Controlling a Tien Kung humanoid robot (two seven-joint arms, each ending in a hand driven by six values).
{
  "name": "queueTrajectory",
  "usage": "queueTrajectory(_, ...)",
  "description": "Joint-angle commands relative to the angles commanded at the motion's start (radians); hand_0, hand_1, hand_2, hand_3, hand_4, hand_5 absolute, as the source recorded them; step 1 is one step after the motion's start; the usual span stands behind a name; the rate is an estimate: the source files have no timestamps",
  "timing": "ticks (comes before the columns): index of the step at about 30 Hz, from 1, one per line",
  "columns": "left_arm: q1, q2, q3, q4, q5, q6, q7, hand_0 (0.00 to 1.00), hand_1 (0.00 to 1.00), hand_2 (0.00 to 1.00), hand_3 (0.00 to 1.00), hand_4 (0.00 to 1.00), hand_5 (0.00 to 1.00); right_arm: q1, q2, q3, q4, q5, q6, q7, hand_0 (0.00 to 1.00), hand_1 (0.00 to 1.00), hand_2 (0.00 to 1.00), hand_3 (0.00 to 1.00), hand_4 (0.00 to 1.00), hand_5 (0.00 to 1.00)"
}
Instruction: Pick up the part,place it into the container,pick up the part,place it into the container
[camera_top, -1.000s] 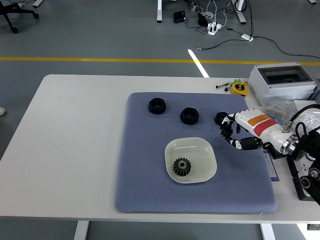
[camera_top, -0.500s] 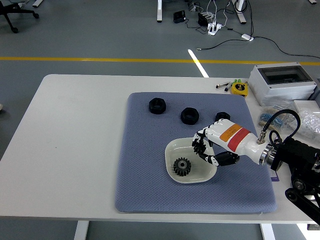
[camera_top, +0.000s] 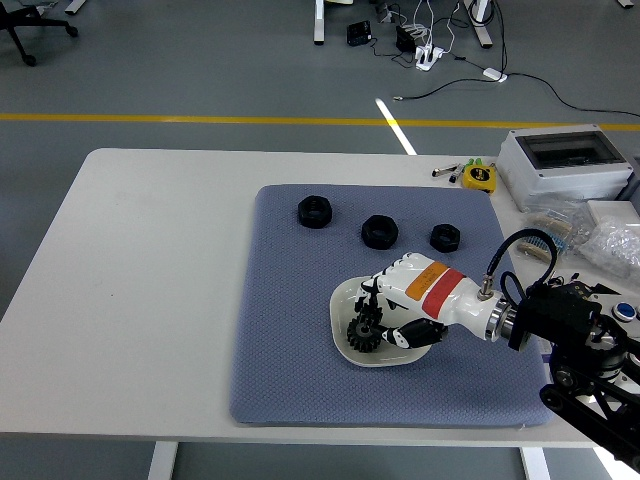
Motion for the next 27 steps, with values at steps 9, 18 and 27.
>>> queueTrajectory(9, 0.000, 0.001, 0.000, 0.000, 0.001, 0.000, 0.000, 0.705, 0.626, 0.708, 0.619, 0.716, 0.682, 0.032, 0.034, -0.040, -0.029, 0.003, -0.004, -0.008, 0.234, 0.373, 0.479, 0.506, 0.581, 0.131)
queueTrajectory(18, 0.001, 0.002, -0.001, 0.000, 0.001, 0.001, 0.000, 0.704, 0.626, 0.706, 0.618, 0.716, 0.684, 0.052, 0.058, -0.062, -0.090, -0.025, 0.031, -0.023, 0.213, 0.383, 0.544, 0.603, 0.616, 0.130)
queueTrajectory(27, 0.002, 0.002, -0.004, 0.000, 0.004, -0.001, 0.002, 0.704, 0.625, 0.707, 0.619, 0.716, 0.682, 0.051, 0.061, -0.065, -0.123, -0.042, 0.043, -0.021, 0.207, 0.387, 0.664, 0.828, 0.708, 0.152)
